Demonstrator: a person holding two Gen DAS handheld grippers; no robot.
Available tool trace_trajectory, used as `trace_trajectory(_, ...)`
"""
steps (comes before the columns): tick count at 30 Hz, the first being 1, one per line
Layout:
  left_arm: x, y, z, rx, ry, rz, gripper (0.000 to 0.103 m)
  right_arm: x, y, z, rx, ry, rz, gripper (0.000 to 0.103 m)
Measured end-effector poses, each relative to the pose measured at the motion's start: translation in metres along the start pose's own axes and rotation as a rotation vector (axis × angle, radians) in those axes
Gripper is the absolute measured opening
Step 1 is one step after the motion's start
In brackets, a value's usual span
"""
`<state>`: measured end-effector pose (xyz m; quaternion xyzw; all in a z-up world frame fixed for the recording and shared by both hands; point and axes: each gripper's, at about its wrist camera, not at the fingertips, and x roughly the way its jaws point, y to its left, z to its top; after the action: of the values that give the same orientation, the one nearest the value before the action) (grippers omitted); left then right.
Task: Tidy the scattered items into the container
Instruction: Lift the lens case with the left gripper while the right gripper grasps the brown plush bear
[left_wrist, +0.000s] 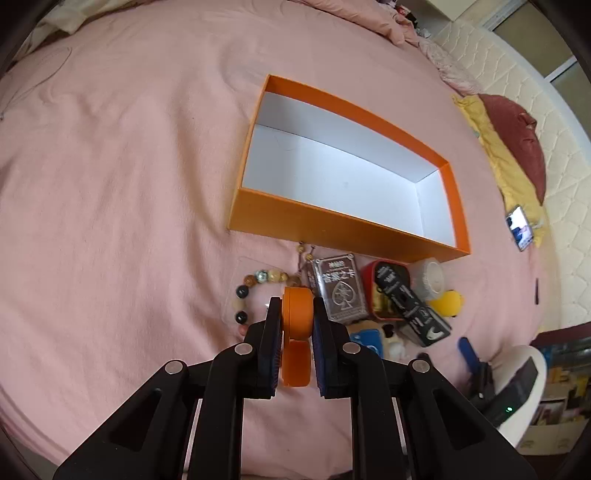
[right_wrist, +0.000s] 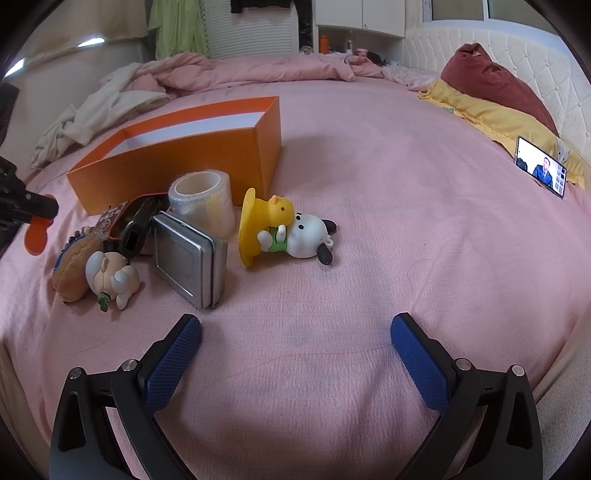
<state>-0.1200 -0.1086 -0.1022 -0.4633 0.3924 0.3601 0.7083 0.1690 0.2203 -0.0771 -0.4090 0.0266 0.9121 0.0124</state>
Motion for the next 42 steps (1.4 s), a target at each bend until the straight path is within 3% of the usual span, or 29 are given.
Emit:
trace_trajectory(7, -0.023, -0.004, 0.003, -0.025, -0.222, -0.009, 0.016, -0.004, 0.0, 0.002, 0.014, 0.036, 0.031, 0.103)
trace_trajectory(10, -0.029, 0.001, 0.002, -0.03, -0.252, -0.024, 0.016, -0.019, 0.005, 0.006, 0.036, 0.024, 0.166, 0.103)
trace_trajectory(12, -0.043, 0.012, -0.001, -0.028, -0.262, 0.008, 0.016, -0.028, 0.02, 0.008, -0.021, 0.017, 0.252, 0.102)
trace_trajectory(14, -0.037, 0.01, -0.003, -0.027, -0.26, 0.019, 0.016, -0.033, 0.041, 0.01, -0.099, 0.034, 0.35, 0.096)
trace_trajectory(16, -0.04, 0.014, -0.003, -0.033, -0.27, 0.018, 0.016, -0.034, 0.061, 0.012, -0.158, 0.053, 0.392, 0.081)
trace_trajectory(19, -0.051, 0.021, -0.006, -0.044, -0.296, -0.005, 0.016, -0.029, 0.094, 0.018, -0.25, 0.069, 0.396, 0.065)
trace_trajectory(27, -0.059, 0.021, -0.009, -0.043, -0.329, -0.042, 0.016, -0.009, 0.14, 0.046, -0.322, 0.058, 0.36, 0.064)
trace_trajectory(33, -0.059, 0.02, -0.008, -0.044, -0.33, -0.058, 0.016, 0.015, 0.169, 0.052, -0.461, 0.136, 0.32, 0.035)
trace_trajectory(36, -0.061, 0.021, -0.008, -0.051, -0.339, -0.075, 0.016, 0.017, 0.161, 0.054, -0.392, 0.166, 0.375, 0.033)
trace_trajectory(39, -0.062, 0.022, -0.008, -0.057, -0.346, -0.087, 0.016, 0.015, 0.134, 0.054, -0.218, 0.193, 0.492, 0.033)
trace_trajectory(42, -0.06, 0.02, -0.007, -0.052, -0.342, -0.087, 0.016, 0.011, 0.105, 0.055, -0.08, 0.201, 0.547, 0.033)
